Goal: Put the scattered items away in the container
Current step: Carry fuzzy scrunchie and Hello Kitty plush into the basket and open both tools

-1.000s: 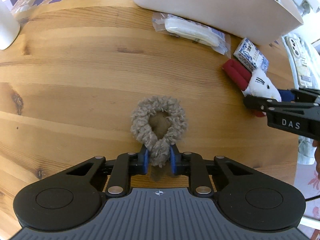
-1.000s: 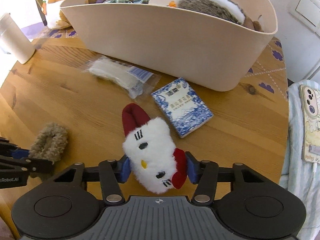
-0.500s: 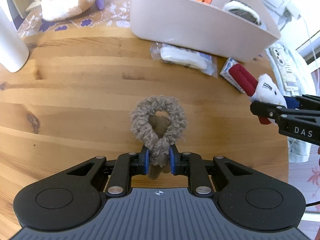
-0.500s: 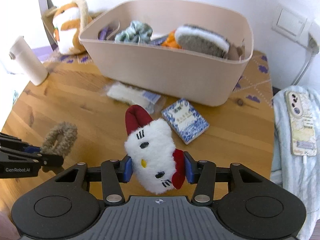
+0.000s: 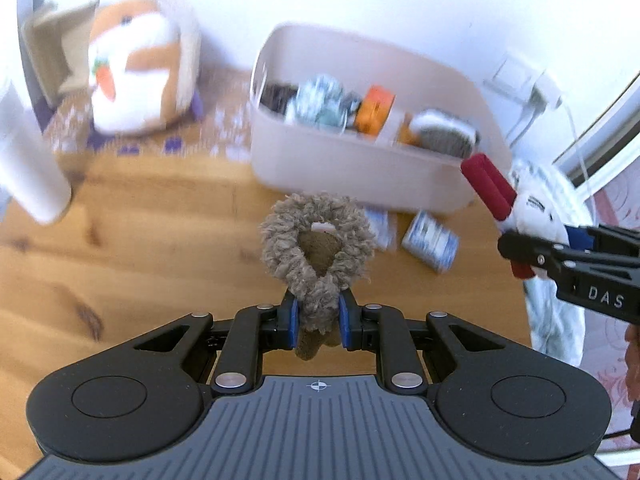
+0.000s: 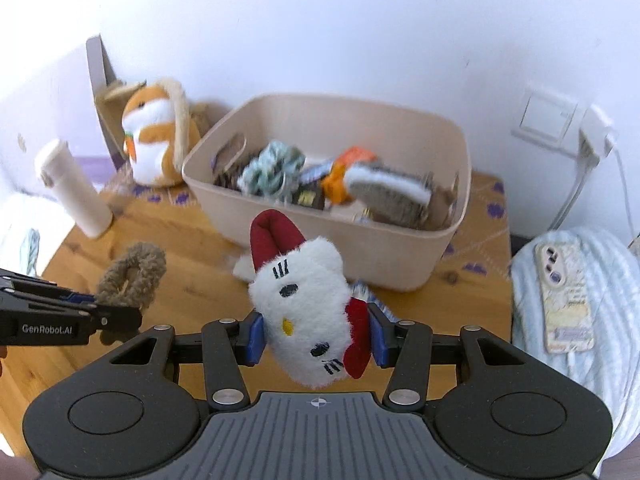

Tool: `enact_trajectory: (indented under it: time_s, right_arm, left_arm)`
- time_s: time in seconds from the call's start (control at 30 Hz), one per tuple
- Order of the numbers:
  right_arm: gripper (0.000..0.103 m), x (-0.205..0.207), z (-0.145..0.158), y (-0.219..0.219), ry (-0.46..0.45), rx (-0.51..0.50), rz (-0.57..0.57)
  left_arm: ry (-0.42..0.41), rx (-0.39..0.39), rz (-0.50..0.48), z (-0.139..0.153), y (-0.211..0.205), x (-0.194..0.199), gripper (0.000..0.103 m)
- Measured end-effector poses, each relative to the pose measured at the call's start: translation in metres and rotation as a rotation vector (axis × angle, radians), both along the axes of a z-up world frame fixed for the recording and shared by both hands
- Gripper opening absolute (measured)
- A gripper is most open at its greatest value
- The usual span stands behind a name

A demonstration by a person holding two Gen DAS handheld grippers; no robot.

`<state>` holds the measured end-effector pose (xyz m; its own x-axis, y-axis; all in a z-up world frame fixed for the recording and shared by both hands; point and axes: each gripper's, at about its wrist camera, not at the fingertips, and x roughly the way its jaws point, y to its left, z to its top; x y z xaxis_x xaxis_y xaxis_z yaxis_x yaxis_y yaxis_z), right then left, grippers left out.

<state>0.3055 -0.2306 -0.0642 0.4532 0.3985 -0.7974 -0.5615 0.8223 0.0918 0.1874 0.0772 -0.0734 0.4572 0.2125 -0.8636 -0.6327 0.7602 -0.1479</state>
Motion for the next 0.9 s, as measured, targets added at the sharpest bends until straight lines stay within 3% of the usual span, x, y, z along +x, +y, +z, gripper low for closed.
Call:
enact_trajectory:
  time_s: [0.5,0.73,0.9]
  right_arm:
    - [0.047,0.047,0.039,0.012,-0.097,0.059,-0.057]
    - [0.047,0.078,0.035,0.016,-0.094,0.064,-0.101]
    - [0.047,0.103,0.028,0.015,-0.077,0.075,-0.136]
  left_arm:
    - [-0.144,0.125,-0.005,0.048,0.043,0.069,0.020]
    - [-0.155,0.151,0.001,0.051,0.067,0.103,0.020]
    - [-0.119,0.124,0.010,0.041,0.085,0.129,0.020]
